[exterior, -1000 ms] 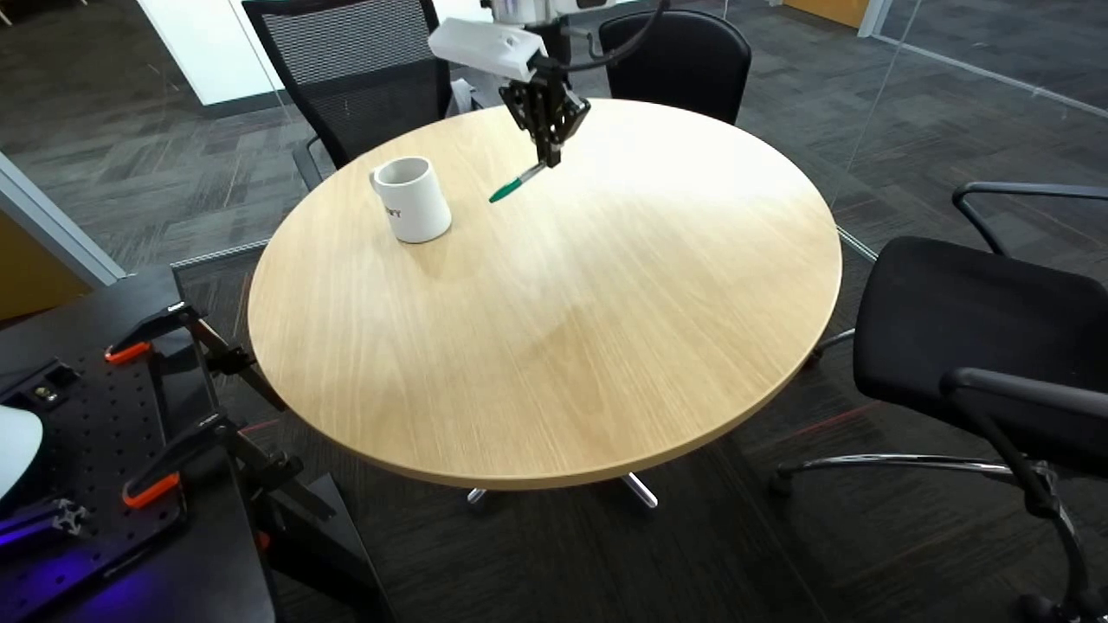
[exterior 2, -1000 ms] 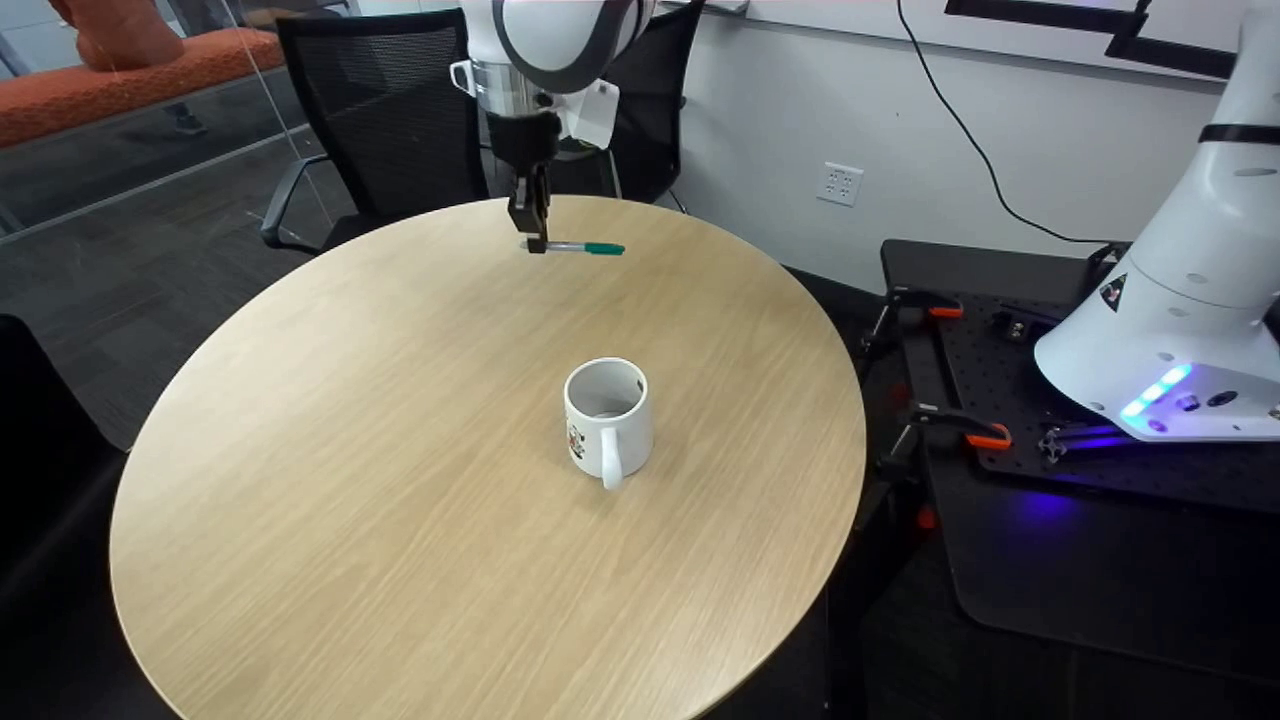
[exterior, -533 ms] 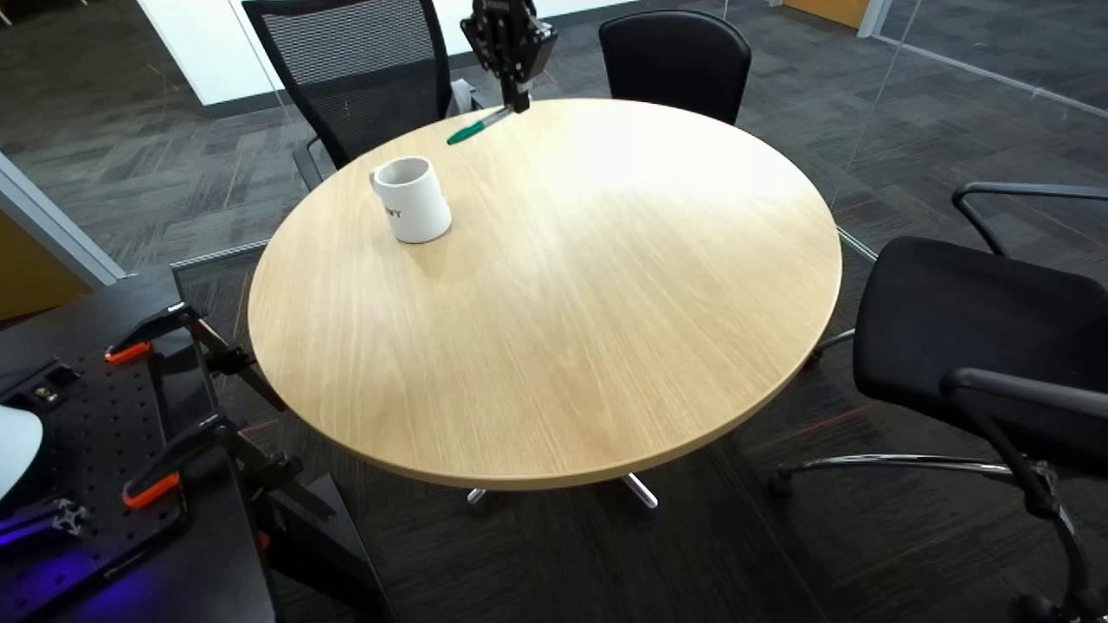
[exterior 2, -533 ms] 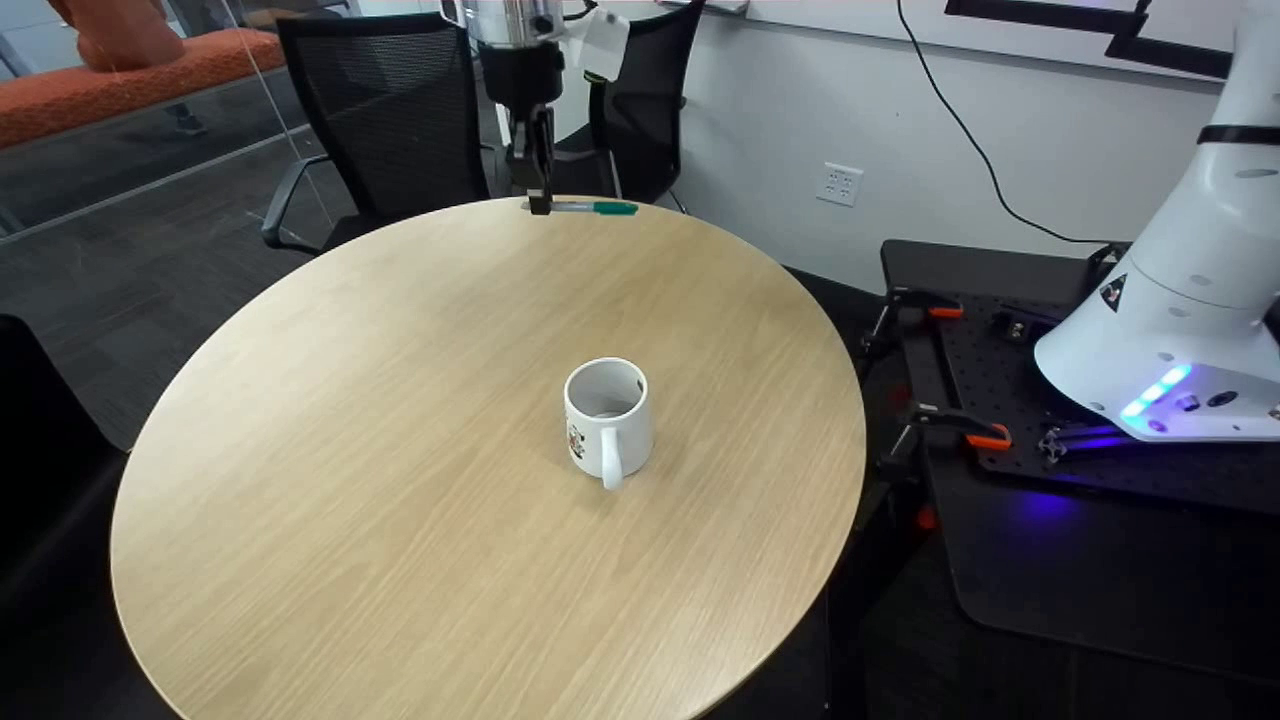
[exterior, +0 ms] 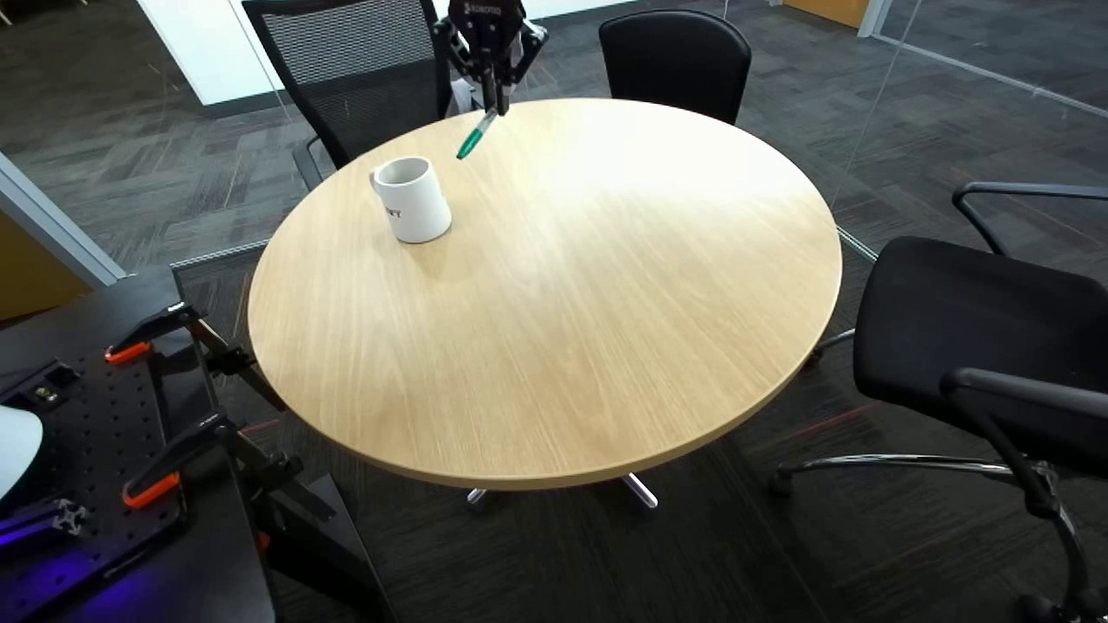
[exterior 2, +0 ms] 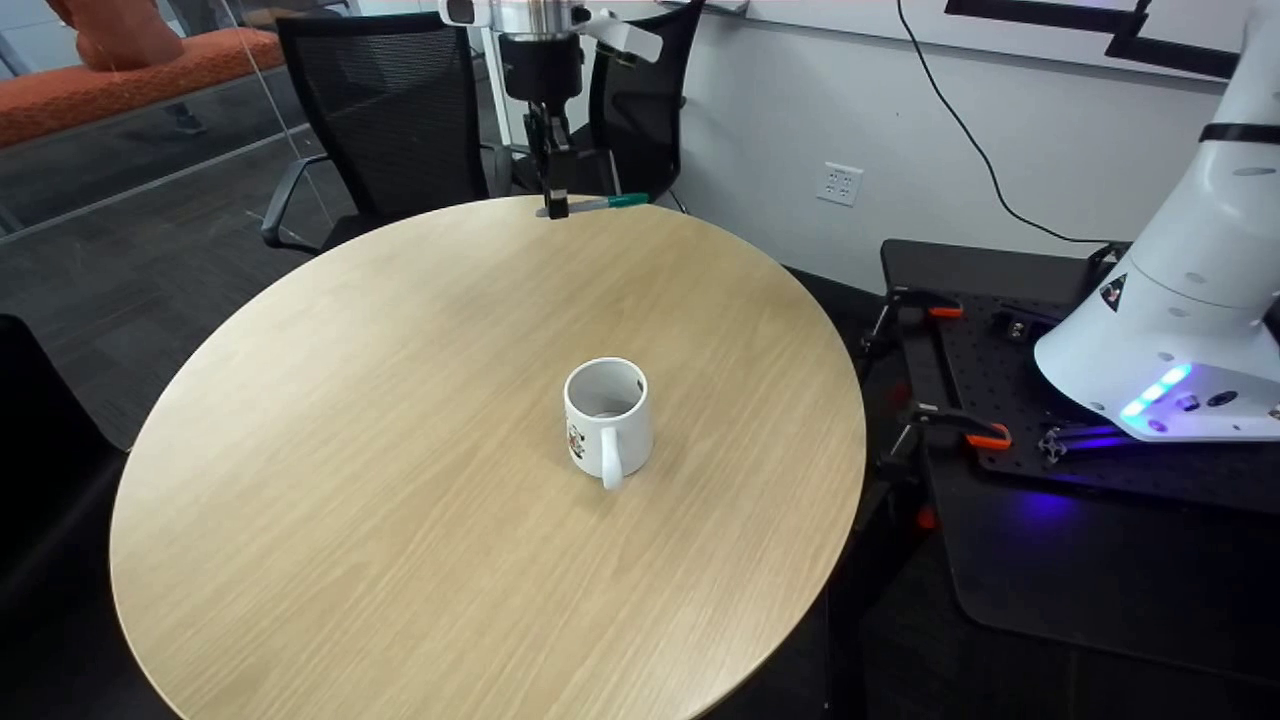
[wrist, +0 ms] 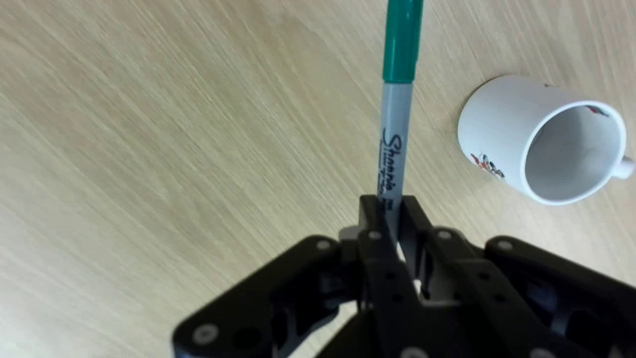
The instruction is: Pick up the pen and put it in the cup
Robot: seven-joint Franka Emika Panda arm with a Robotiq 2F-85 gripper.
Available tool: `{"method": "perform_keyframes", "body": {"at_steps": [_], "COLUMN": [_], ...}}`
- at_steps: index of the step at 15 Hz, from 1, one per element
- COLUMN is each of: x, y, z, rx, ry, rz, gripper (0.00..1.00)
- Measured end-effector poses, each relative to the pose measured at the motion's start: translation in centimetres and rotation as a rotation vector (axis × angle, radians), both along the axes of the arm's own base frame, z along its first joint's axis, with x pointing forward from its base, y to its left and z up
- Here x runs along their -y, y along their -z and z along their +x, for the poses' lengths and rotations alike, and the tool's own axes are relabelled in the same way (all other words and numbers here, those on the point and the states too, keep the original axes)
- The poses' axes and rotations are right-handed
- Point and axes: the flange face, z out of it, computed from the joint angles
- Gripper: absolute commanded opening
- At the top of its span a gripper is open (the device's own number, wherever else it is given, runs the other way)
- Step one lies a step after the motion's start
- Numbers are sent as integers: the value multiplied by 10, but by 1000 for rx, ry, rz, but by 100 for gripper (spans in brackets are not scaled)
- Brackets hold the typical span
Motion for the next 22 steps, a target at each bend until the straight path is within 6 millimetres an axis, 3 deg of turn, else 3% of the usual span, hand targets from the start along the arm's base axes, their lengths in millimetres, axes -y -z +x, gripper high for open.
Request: {"method": "perform_keyframes", "body": {"at_steps": [1,5,6,8,22], "x": [4,6,5,3,0], "y": [2,6,6,7,23], "z": [-2,-3,-2,-2,-3], "rx": [4,0,0,1,290], "ry": [-53,-64,-65,-74,-667], "rz": [19,24,24,30,398], "gripper": [13,13,3,3,3]}}
